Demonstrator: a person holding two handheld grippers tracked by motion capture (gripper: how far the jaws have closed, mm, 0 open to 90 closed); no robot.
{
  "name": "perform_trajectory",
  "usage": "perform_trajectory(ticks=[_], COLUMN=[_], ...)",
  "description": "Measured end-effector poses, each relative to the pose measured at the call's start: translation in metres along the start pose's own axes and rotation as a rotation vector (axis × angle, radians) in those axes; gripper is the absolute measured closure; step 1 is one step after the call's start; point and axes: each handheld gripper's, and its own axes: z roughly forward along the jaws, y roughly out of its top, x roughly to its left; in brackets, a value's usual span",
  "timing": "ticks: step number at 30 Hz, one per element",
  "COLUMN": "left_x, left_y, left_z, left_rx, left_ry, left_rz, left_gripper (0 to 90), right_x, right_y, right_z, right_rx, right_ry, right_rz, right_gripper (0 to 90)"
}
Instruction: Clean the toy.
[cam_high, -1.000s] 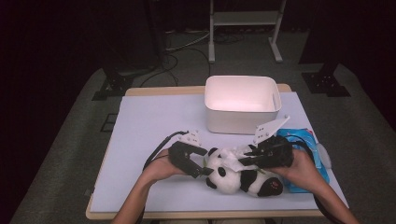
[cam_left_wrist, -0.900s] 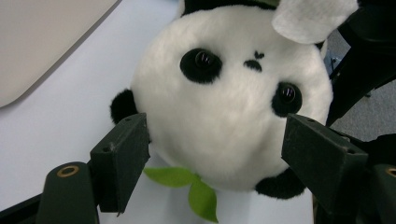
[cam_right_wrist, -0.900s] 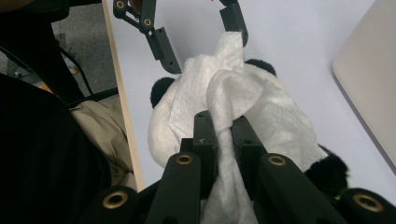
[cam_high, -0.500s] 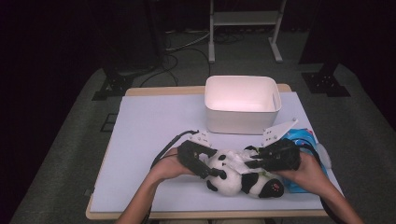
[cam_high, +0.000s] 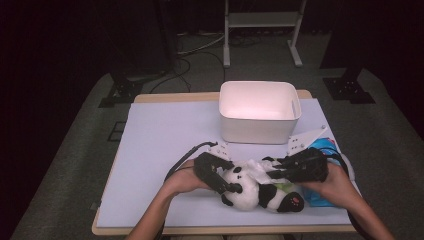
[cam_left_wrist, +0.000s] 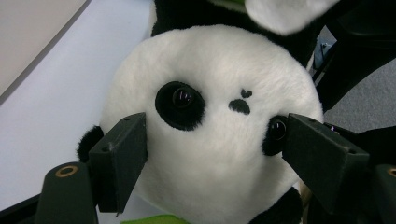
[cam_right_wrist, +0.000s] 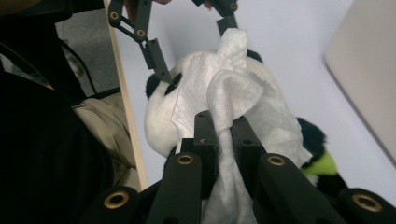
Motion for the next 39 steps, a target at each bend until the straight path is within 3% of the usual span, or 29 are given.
perform_trajectory(ticks=[7, 17, 28, 32, 39], left_x=[0.0, 0.005, 0.008, 0.008, 0.007], left_y=[-0.002, -0.001, 0.003, 0.006, 0.005], left_z=[-0.001, -0.007, -0.009, -0.003, 0.003], left_rx=[-0.002, -0.017, -0.018, 0.0, 0.015], left_ry=[0.002, -0.018, -0.013, -0.032, -0.063], left_rz=[-0.009, -0.038, -0.076, -0.067, -0.06], left_gripper=[21.5, 20.5, 12.8, 12.4, 15.2], right_x=[-0.008, -0.019, -0.004, 0.002, 0.003], right_y=[-0.01, -0.028, -0.035, -0.04, -0.035], right_z=[-0.007, 0.007, 0.016, 0.017, 0.012], right_rx=[0.021, 0.055, 0.058, 0.053, 0.046], right_ry=[-0.03, -0.014, 0.019, 0.037, 0.012], right_rz=[0.041, 0.083, 0.06, 0.051, 0.046], right_gripper=[82.9, 82.8, 83.0, 83.1, 83.3])
